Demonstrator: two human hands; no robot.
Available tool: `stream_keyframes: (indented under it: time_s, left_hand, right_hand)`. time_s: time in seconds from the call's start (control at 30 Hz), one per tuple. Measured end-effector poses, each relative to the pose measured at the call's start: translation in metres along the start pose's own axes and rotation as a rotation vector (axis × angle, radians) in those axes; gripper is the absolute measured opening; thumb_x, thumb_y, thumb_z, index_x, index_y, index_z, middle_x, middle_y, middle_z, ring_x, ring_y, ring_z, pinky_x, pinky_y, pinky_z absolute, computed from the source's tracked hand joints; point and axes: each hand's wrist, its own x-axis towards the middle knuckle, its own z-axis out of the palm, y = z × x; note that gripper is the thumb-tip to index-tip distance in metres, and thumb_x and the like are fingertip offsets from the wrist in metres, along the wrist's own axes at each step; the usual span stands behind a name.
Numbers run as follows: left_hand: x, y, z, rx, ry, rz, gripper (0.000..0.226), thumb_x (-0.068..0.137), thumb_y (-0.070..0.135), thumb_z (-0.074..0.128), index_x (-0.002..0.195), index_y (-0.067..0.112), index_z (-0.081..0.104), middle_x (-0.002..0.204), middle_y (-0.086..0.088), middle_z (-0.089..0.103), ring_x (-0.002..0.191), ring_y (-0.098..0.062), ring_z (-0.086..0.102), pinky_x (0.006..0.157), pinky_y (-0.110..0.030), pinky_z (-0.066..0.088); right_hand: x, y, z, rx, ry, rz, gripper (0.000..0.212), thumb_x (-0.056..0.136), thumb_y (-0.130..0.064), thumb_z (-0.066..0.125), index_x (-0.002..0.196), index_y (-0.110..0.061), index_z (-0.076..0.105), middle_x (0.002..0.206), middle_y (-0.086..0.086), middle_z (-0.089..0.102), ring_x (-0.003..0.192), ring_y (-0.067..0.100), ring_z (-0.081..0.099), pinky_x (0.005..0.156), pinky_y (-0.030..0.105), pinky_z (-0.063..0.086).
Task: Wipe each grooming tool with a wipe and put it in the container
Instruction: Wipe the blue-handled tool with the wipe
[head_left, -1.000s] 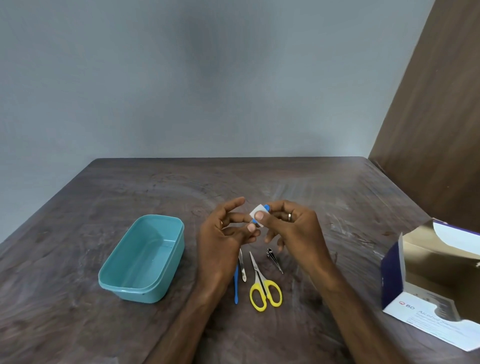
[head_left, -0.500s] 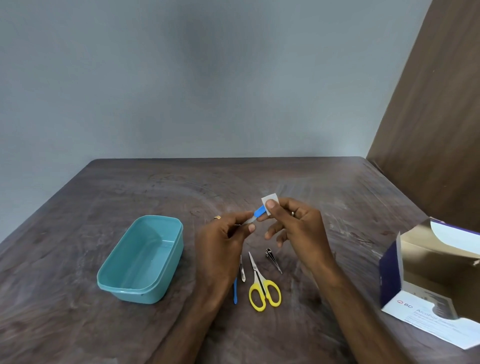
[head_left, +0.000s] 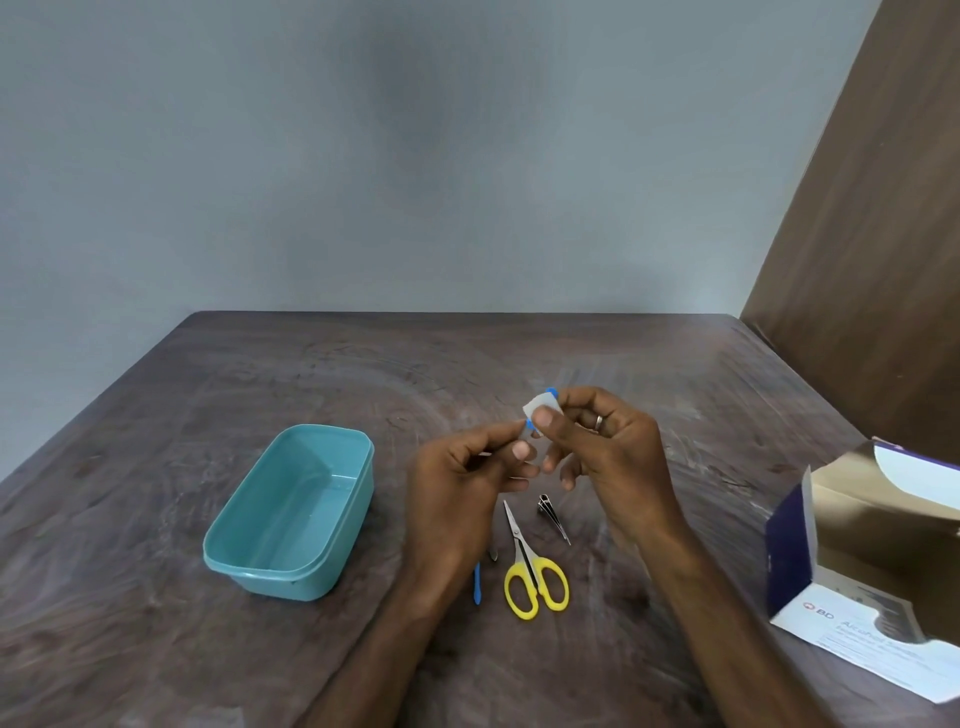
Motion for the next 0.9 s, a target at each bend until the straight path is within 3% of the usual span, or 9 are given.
stream_keyframes:
  time_s: [0.13,0.3,0.53,0.7,0.9]
  left_hand:
    - [-0.0012,0.0039,0.0000,-0.012,-0.015,-0.006,0.024,0.088,0.002,0.069,0.095,0.023,0.078,0.082,-0.003,0.079,0.077,-0.021,0.076,0.067,-0.029,0.060]
    - [-0.0018,0.0051,0.0000,-0.010,-0.034,-0.030,0.026,0.088,0.001,0.068,0.096,0.023,0.077,0.082,-0.004,0.079,0.076,-0.023,0.076,0.069,-0.032,0.061]
    - [-0.0023,0.0059,-0.0001,-0.036,-0.043,-0.066,0.021,0.089,0.002,0.067,0.097,0.019,0.077,0.078,-0.009,0.077,0.071,-0.025,0.075,0.067,-0.028,0.061]
    - [-0.0018,0.0076,-0.0051,-0.154,-0.045,-0.148,0.016,0.091,0.000,0.063,0.100,0.006,0.075,0.077,-0.017,0.072,0.063,-0.026,0.073,0.061,-0.027,0.059]
    - [0.0006,0.0099,-0.0083,-0.266,-0.092,-0.274,0.017,0.090,-0.005,0.060,0.099,0.002,0.073,0.072,-0.013,0.067,0.051,-0.023,0.065,0.049,-0.026,0.055]
  right_hand:
    - [0.0002,0.0039,-0.0007,-0.011,-0.030,-0.020,0.018,0.079,-0.009,0.080,0.094,-0.012,0.071,0.086,0.014,0.073,0.053,0.018,0.063,0.043,0.026,0.044]
    - [-0.0008,0.0017,0.0004,-0.035,0.004,-0.034,0.006,0.088,-0.015,0.073,0.092,-0.011,0.073,0.074,0.004,0.073,0.050,0.018,0.062,0.042,0.026,0.045]
    - [-0.0011,0.0014,-0.0015,-0.048,0.014,-0.025,0.014,0.094,-0.021,0.066,0.093,-0.010,0.073,0.078,0.007,0.075,0.052,0.019,0.063,0.044,0.027,0.046]
    - [-0.0010,0.0019,-0.0010,-0.021,-0.044,-0.037,0.008,0.088,-0.011,0.072,0.096,-0.009,0.074,0.079,0.007,0.075,0.052,0.016,0.062,0.042,0.025,0.047]
    - [0.0002,0.0019,-0.0032,0.001,-0.062,-0.024,0.025,0.077,-0.011,0.079,0.101,-0.011,0.074,0.078,0.007,0.074,0.049,0.017,0.060,0.042,0.025,0.046]
